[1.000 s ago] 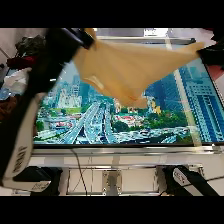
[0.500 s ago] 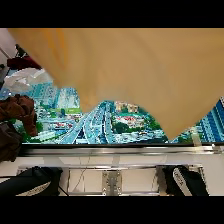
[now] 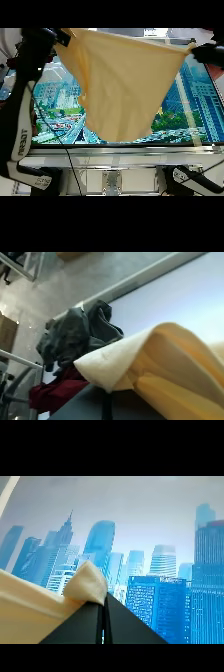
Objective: Fold the shirts.
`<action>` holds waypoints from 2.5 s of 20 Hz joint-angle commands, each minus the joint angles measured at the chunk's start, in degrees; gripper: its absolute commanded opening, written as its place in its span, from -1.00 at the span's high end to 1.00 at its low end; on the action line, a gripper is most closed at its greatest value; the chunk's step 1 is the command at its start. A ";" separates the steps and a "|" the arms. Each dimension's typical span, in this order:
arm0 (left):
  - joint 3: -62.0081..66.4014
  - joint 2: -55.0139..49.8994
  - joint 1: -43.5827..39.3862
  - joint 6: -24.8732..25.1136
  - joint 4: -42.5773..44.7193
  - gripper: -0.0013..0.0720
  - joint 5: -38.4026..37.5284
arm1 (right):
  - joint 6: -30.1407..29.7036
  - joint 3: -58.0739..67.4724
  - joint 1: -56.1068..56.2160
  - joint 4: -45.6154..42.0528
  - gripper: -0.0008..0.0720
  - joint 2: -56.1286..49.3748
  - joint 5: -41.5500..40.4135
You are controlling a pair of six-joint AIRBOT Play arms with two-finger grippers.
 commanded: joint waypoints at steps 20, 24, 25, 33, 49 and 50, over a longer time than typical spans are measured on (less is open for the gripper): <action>-0.02 0.04 8.72 -18.78 5.01 -0.61 5.27 | 7.58 -3.69 -10.84 -5.25 -0.08 -16.15 -0.11; -10.78 6.43 12.55 -21.53 1.42 -0.61 -13.03 | 3.17 -15.34 -21.68 -1.79 -0.10 -9.97 13.62; -15.50 8.28 12.68 -22.25 0.09 -0.61 -14.82 | 2.97 -18.97 -23.76 0.74 -0.25 -9.66 15.30; -34.29 14.93 12.55 -20.37 -22.56 -0.61 -15.52 | -4.11 -45.09 -28.44 21.88 -0.52 -9.66 14.84; -38.86 14.29 12.96 -11.82 -29.68 -0.60 -6.99 | -11.65 -54.80 -10.05 51.84 0.78 -9.51 -16.70; -40.98 13.40 13.33 -12.33 -32.06 -0.60 -6.97 | -12.39 -54.77 -10.32 53.02 0.90 -9.14 -15.45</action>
